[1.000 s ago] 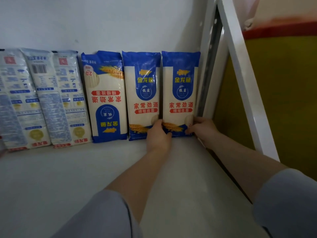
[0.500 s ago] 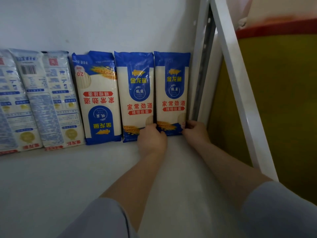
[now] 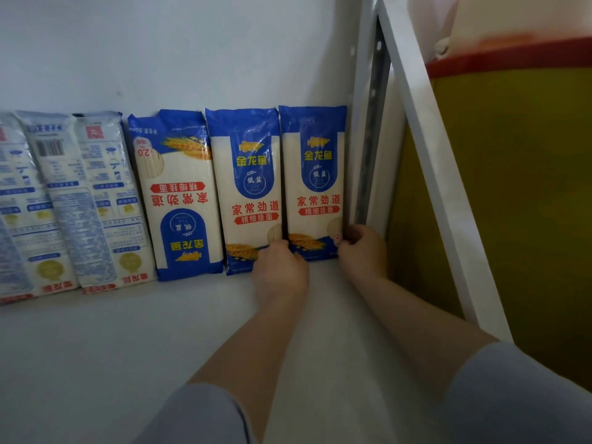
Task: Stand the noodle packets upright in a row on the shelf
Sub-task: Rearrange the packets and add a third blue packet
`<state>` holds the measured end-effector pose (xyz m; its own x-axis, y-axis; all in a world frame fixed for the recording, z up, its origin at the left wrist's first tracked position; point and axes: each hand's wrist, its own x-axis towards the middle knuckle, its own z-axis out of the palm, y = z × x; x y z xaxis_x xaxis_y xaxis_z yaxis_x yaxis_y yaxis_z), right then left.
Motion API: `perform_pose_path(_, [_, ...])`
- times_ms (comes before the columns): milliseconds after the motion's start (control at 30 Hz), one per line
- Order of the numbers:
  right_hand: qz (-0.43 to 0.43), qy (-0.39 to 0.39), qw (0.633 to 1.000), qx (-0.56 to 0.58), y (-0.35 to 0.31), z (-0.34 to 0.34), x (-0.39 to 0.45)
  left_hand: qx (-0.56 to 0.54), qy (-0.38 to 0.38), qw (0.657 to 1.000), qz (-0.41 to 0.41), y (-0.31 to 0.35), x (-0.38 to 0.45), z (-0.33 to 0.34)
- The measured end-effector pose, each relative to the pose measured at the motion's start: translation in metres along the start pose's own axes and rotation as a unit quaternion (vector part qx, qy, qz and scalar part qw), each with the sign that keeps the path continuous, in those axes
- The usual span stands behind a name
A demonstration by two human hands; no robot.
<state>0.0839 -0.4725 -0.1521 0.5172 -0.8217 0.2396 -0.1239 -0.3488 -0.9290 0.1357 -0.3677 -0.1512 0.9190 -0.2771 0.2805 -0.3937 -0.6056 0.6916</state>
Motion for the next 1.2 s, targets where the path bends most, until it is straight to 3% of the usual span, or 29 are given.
perform_pose_path(100, [-0.098,0.083,0.991,-0.028,-0.044,-0.003,0.009,-0.009,-0.001,1.000,-0.005,-0.001,-0.001,-0.001])
perform_pose_path(200, [-0.251,0.055,0.964,-0.074,-0.116,-0.003,0.039,-0.034,-0.001,0.999,-0.021,-0.002,-0.001,-0.001])
perform_pose_path(300, [-0.339,0.013,0.915,-0.220,-0.179,-0.002,0.070,-0.042,0.000,0.999,-0.025,-0.002,-0.001,-0.002])
perform_pose_path(533, [-0.378,-0.068,0.835,-0.395,-0.202,0.004,0.085,-0.036,-0.003,0.999,-0.013,-0.003,0.000,-0.002])
perform_pose_path(767, [-0.416,-0.049,0.782,-0.461,-0.202,0.006,0.104,-0.028,-0.003,1.000,-0.013,-0.003,0.001,0.000])
perform_pose_path(1033, [-0.416,0.003,0.814,-0.405,-0.192,0.014,0.112,-0.035,-0.002,0.999,-0.025,-0.002,0.000,-0.001])
perform_pose_path(1133, [-0.370,0.036,0.891,-0.262,-0.173,0.002,0.082,-0.044,0.004,0.999,-0.028,-0.002,-0.001,-0.002])
perform_pose_path(1200, [-0.256,0.059,0.960,-0.100,-0.141,0.001,0.056,-0.043,0.005,0.999,-0.032,-0.002,-0.001,-0.002])
